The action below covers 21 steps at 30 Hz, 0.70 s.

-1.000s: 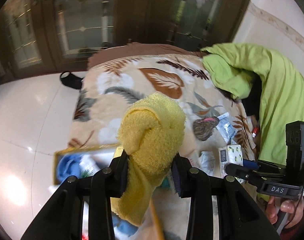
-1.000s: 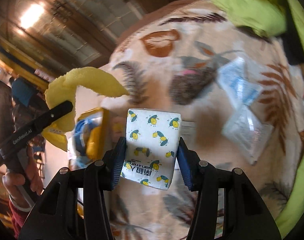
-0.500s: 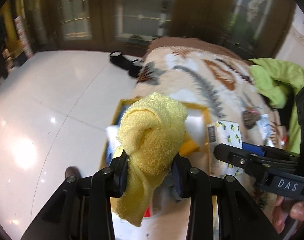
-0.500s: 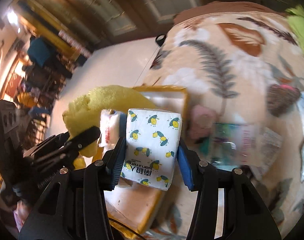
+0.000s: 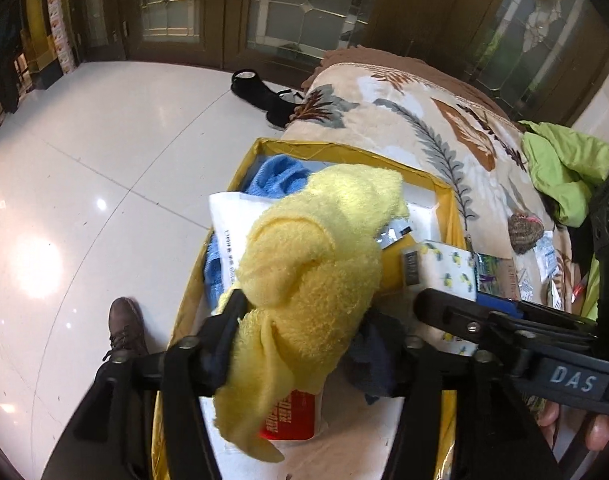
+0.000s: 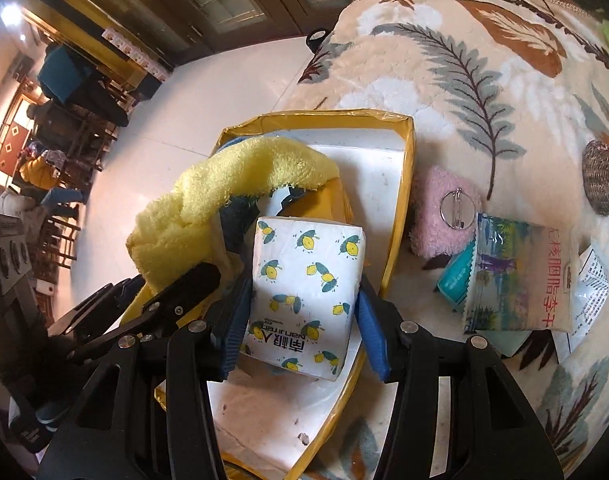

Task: Organize soft objects
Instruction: 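Carry the yellow towel and tissue pack into the box and release both, then move both tools back over the packets and pouch on the bed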

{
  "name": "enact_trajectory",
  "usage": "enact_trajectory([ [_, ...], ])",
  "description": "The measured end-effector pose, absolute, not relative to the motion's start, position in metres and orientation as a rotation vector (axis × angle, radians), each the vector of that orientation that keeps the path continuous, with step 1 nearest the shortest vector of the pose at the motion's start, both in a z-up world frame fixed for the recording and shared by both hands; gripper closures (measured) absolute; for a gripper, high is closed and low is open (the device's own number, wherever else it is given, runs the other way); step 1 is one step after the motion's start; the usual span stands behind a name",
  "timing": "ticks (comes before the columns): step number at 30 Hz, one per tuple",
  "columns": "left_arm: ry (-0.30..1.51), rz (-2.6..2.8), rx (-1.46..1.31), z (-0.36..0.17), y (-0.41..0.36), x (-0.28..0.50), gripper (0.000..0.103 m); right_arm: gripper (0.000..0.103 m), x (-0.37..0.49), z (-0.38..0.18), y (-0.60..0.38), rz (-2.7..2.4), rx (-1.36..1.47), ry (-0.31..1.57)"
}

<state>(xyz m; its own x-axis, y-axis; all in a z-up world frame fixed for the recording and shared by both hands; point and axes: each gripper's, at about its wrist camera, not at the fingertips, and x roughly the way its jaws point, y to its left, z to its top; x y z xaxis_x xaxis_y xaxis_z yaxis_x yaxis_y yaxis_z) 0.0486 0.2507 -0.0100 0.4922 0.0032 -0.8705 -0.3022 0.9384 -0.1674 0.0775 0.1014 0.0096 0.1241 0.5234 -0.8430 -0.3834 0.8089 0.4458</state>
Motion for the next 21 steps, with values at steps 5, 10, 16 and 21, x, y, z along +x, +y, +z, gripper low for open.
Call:
enact_trajectory([
  [5,1.01,0.211,-0.284,0.001,0.248,0.044,0.041,0.048,0.075,0.015,0.101,0.679,0.159,1.257],
  [10,0.976,0.203,-0.259,0.014,0.242,0.041,0.038,0.048,0.074,0.023,0.095,0.675,0.183,1.24],
  [16,0.951,0.195,-0.229,0.023,0.227,0.038,0.038,0.048,0.069,0.031,0.071,0.675,0.248,1.224],
  [21,0.939,0.188,-0.182,0.028,0.208,0.037,0.038,0.048,0.063,0.036,0.038,0.663,0.301,1.207],
])
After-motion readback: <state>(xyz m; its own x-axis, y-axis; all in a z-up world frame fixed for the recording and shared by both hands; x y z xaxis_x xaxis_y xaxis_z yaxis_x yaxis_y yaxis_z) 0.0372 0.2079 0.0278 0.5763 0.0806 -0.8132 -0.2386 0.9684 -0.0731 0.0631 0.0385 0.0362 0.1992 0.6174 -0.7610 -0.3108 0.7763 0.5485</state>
